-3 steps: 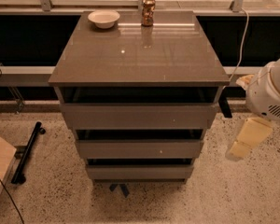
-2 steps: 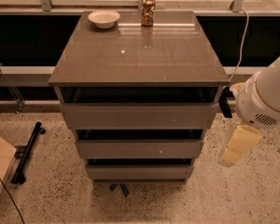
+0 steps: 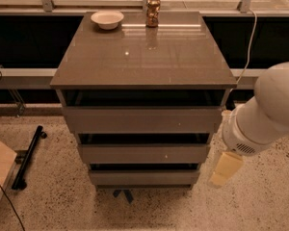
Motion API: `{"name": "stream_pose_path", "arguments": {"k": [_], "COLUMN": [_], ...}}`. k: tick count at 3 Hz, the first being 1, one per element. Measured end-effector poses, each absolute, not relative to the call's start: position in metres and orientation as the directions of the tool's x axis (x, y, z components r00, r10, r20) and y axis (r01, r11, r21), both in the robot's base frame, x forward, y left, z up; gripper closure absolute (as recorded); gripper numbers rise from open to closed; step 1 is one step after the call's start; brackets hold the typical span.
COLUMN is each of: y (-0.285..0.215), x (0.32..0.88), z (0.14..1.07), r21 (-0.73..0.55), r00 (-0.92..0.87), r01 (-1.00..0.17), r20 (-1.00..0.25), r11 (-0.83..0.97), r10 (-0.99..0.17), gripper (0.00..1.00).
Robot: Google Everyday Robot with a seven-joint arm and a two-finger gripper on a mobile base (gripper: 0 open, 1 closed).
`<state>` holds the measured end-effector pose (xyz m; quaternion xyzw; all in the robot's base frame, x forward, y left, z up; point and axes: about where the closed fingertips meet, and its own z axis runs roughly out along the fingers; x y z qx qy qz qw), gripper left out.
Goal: Open middle drawer
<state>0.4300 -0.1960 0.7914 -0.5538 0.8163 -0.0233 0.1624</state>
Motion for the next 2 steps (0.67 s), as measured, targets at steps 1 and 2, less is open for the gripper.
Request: {"name": "stream_pose_path", "arguments": {"k": [1,2], "y": [-0.185,-0.180], "x": [0.440,0.450], "z": [0.746,0.714], "r21": [-0.232,-0.222], "r00": [-0.344,-0.359], "r01": [-0.888,-0.882], "r20": [-0.239,-0.253], "r11": [0.397,0.415], "r10": [-0.908,-0.899], "gripper": [0.00,0.00]}}
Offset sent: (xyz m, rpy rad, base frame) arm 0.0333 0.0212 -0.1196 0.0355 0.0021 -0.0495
